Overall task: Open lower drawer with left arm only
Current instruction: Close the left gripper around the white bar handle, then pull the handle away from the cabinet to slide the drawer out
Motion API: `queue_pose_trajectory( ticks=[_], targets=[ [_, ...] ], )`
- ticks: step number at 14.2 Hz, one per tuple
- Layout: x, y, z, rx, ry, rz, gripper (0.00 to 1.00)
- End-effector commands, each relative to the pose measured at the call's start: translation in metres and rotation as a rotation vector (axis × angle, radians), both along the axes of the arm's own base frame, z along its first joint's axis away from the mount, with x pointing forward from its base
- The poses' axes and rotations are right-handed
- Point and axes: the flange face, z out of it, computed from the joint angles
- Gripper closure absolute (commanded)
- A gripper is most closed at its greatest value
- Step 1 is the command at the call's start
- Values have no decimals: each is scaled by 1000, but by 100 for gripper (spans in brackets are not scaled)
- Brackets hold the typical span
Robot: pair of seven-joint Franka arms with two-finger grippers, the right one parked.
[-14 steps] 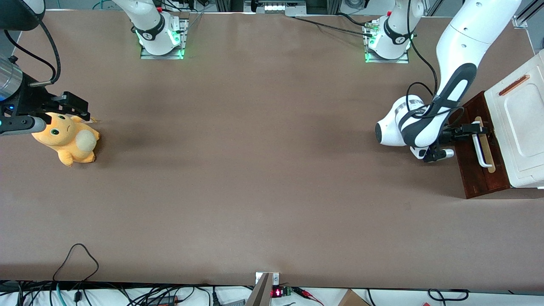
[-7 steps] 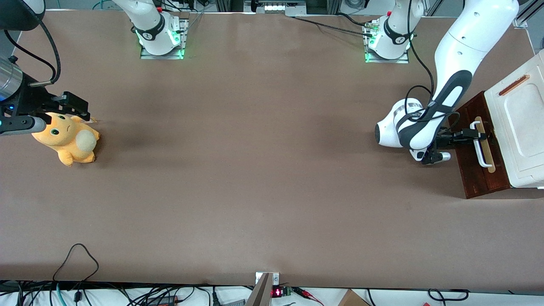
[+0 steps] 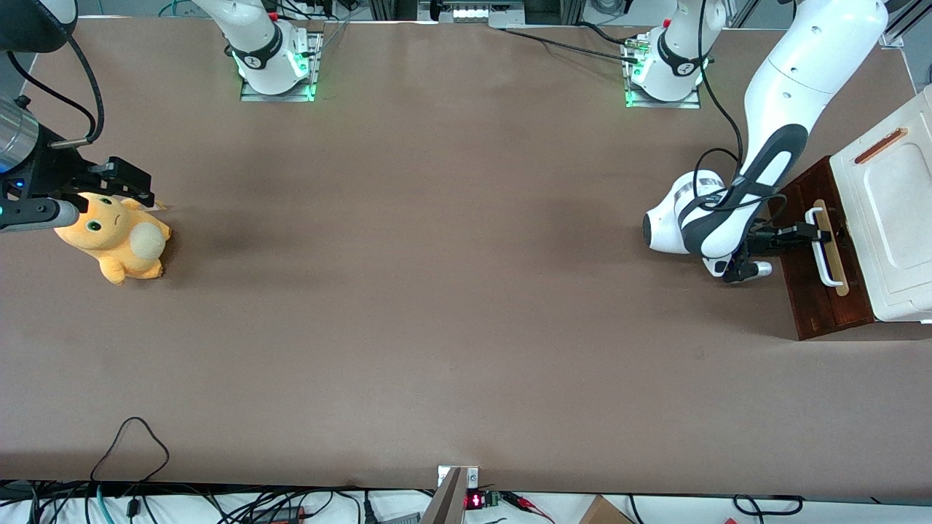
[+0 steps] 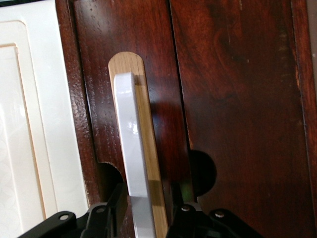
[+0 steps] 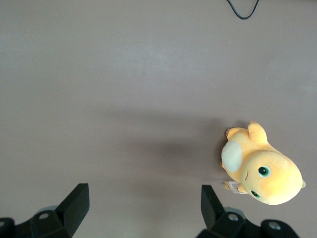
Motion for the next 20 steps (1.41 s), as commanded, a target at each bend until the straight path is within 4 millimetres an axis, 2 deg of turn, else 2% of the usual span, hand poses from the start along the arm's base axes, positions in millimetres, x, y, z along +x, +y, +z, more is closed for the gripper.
queue_pose_trajectory(
  ticks=[1, 3, 5, 6, 8, 10, 12, 14, 20],
  targets=[
    [5, 10, -3, 26, -14, 3, 56],
    [4, 12, -5, 26, -11, 6, 56],
    [4, 12, -5, 26, -10, 4, 64],
    [4, 12, -5, 26, -10, 3, 75],
    [5, 11, -5, 26, -13, 2, 88],
    [5, 10, -5, 27, -13, 1, 96],
    [10, 6, -2, 23, -25, -4, 100],
    [12, 4, -4, 20, -25, -5, 100],
    [16, -17, -1, 8, -31, -39, 100]
  ],
)
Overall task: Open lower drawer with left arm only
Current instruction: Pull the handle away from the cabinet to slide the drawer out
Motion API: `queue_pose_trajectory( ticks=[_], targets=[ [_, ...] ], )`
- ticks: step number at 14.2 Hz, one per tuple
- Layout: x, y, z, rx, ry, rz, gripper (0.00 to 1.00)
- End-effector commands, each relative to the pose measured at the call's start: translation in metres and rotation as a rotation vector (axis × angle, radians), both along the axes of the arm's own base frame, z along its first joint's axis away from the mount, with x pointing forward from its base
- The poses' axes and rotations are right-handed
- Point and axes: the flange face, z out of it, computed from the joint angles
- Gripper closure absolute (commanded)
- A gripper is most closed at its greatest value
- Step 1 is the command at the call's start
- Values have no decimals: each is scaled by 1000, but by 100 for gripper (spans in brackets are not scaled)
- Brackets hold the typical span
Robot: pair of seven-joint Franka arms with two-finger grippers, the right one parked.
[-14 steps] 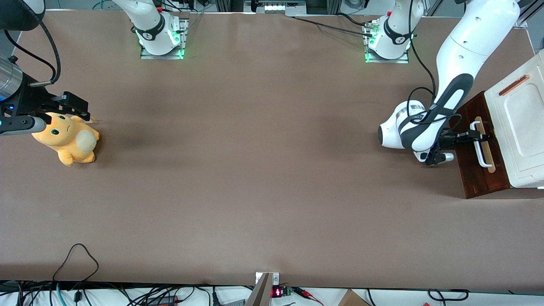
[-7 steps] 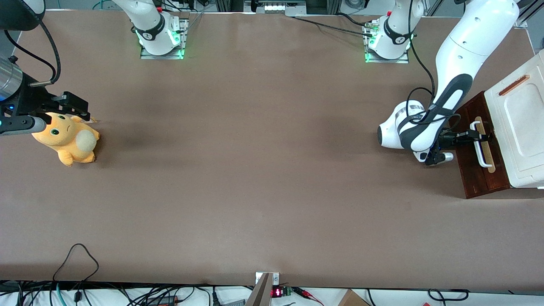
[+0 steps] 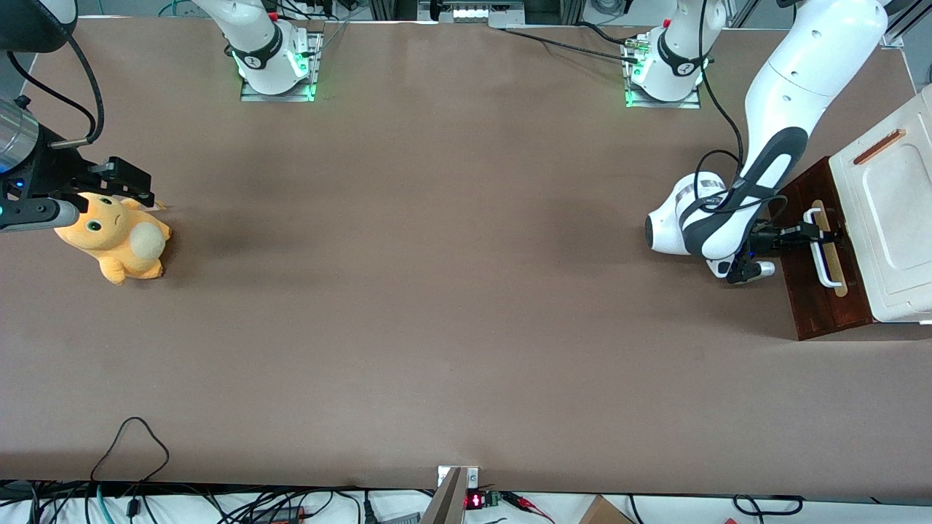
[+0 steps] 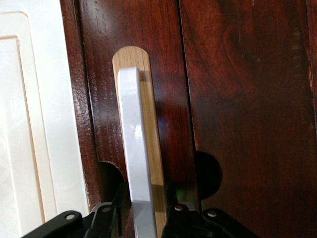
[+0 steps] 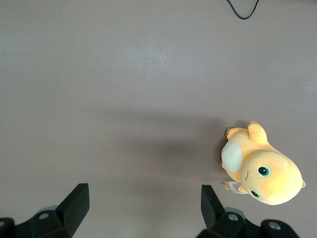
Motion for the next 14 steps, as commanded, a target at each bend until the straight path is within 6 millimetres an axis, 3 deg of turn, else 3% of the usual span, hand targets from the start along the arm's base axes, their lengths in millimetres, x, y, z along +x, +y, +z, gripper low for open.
queue_pose_trajectory(
  ticks=[1, 7, 9, 13, 14],
  targets=[
    [16, -21, 2, -10, -10, -42, 100],
    [20, -38, 7, -27, -17, -62, 100],
    [21, -63, 13, -54, -22, -87, 100],
    [25, -75, 16, -63, -9, -107, 100],
    [25, -87, 18, -75, 10, -126, 100]
  ],
)
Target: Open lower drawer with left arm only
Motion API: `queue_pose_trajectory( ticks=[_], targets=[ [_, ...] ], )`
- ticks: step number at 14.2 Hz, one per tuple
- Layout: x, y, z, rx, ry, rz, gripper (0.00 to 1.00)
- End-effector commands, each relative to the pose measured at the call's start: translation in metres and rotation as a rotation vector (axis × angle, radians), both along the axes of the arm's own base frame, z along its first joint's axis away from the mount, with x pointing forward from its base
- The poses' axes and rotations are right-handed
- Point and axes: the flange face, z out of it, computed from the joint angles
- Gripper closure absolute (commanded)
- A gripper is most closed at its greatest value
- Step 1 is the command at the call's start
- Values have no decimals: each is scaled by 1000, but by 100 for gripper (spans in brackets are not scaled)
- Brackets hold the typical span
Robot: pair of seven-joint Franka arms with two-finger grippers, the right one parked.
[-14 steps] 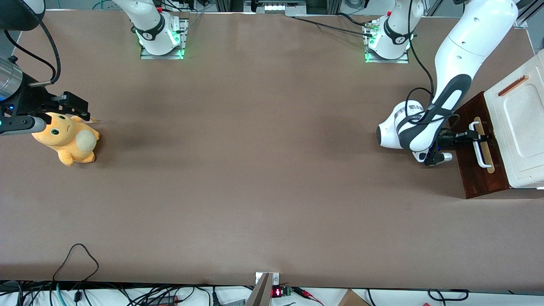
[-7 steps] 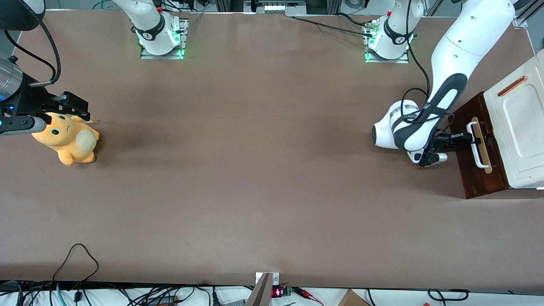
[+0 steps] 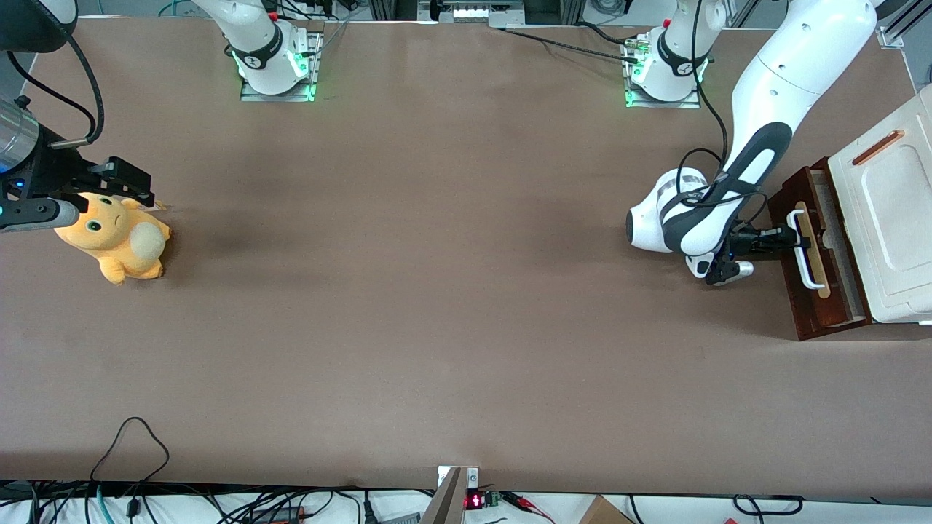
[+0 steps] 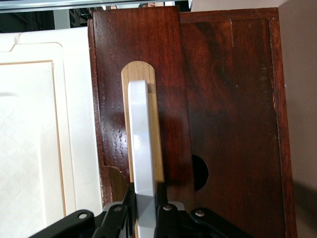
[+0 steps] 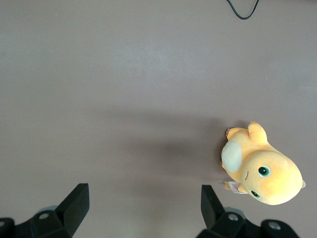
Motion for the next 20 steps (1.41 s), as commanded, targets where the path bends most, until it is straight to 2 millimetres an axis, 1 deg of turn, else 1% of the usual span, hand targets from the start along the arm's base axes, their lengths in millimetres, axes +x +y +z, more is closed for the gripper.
queue_pose_trajectory(
  ticks=[1, 3, 7, 8, 10, 11, 12, 14, 18, 19, 20],
  targets=[
    [24, -51, 15, -39, 38, -95, 100],
    [23, -68, 16, -47, 57, -125, 100],
    [24, -83, 19, -56, 90, -152, 100],
    [26, -93, 23, -69, 86, -163, 100],
    [26, -93, 23, -71, 91, -161, 100],
    [25, -93, 21, -74, 95, -158, 94],
    [24, -93, 20, -74, 100, -157, 90],
    [23, -93, 20, -76, 100, -154, 90],
    [21, -92, 20, -91, 108, -127, 72],
    [21, -92, 21, -89, 103, -126, 19],
    [23, -90, 24, -92, 98, -122, 0]
  ],
)
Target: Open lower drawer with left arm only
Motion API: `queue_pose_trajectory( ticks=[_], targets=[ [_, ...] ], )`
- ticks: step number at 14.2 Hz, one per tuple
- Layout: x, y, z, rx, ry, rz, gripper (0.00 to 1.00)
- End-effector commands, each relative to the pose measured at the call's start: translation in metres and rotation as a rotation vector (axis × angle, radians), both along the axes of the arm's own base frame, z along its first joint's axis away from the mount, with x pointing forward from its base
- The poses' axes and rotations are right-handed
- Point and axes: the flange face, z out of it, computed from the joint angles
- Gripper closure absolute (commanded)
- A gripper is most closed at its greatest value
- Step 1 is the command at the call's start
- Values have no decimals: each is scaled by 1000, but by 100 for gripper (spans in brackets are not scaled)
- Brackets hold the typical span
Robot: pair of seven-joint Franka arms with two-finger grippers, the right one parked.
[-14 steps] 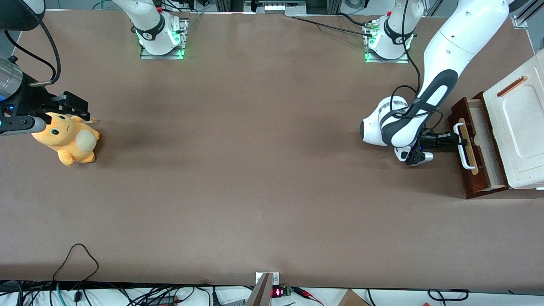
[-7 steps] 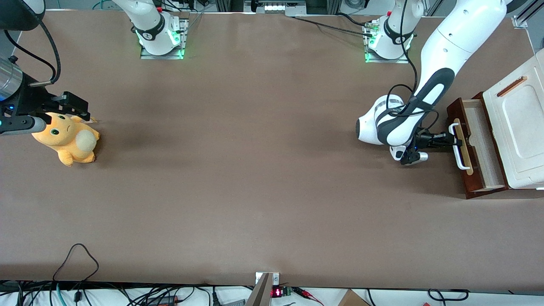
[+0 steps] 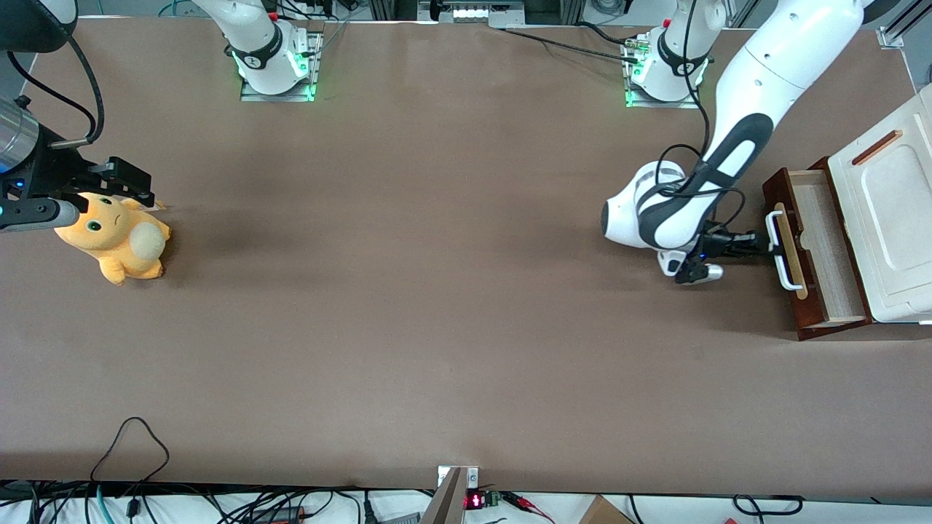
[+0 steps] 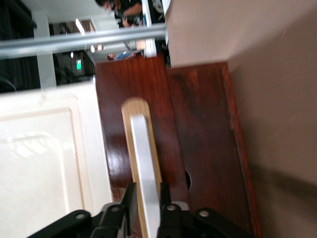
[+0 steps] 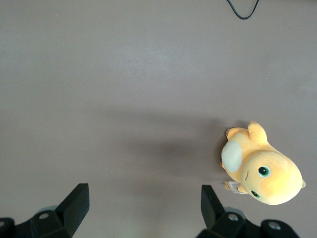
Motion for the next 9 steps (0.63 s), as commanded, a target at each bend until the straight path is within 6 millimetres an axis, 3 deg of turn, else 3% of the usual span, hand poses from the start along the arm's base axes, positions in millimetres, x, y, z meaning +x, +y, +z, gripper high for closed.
queue_pose_trajectory(
  ticks=[1, 2, 4, 7, 9],
  targets=[
    [11, -10, 8, -10, 13, -8, 0],
    [11, -17, 13, -21, 8, -13, 0],
    [19, -33, 43, -115, -29, 40, 0],
    [47, -55, 126, -424, -34, 194, 0],
    [52, -57, 185, -595, -26, 225, 0]
  ],
)
